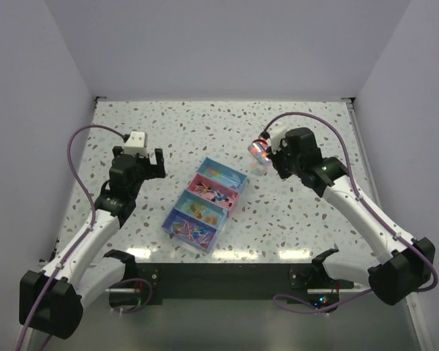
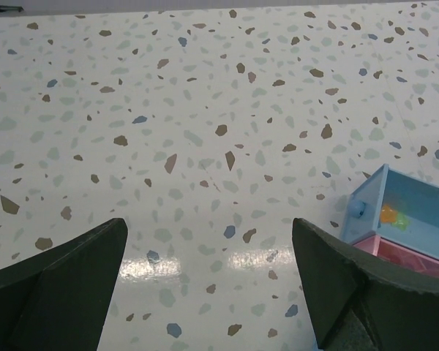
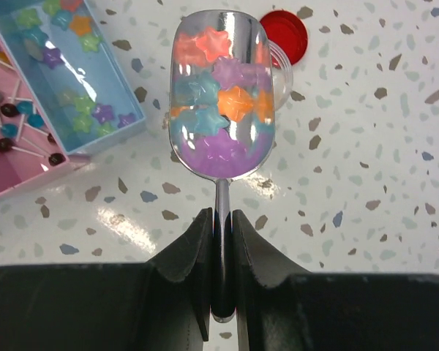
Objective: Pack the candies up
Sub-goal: Place the fake candies in the packing bottle.
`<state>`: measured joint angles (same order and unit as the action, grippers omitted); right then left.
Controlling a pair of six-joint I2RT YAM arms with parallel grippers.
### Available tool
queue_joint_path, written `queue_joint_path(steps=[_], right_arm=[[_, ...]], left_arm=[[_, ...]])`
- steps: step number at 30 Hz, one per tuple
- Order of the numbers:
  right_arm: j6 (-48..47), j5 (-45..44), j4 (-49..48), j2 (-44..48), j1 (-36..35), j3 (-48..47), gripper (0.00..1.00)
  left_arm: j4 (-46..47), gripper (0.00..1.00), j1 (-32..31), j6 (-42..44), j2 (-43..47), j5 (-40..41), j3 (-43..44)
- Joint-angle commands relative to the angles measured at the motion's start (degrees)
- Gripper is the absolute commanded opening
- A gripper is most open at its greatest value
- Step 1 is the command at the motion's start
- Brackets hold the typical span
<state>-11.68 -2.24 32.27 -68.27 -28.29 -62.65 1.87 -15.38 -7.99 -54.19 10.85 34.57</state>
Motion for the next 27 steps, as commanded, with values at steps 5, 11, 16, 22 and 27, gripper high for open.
queue_joint_path(steps=[5,11,16,22,27], right_arm=[[-3.34,-5.40,8.06,-0.28,2.19,-5.98,0.00],[-5.28,-5.85,12.63,-3.53,2.37,-9.41,0.00],[-6.25,-7.07,15.36,-5.29,2.45,-10.82,0.00],[-6.95,-8.04,17.47,-6.00,2.45,-11.78,0.00],[-7.56,-8.31,20.37,-7.84,2.54,-14.60,0.00]], left_arm=[[7.27,1.00,-0.97,5.34,2.87,4.70,-2.22],[8.06,1.00,-1.67,6.84,3.22,5.67,-2.57],[7.97,1.00,-2.20,7.72,3.48,5.76,-2.66],[7.97,1.00,-2.55,7.73,3.39,6.11,-2.66],[8.24,1.00,-2.73,7.73,3.48,6.29,-2.84]])
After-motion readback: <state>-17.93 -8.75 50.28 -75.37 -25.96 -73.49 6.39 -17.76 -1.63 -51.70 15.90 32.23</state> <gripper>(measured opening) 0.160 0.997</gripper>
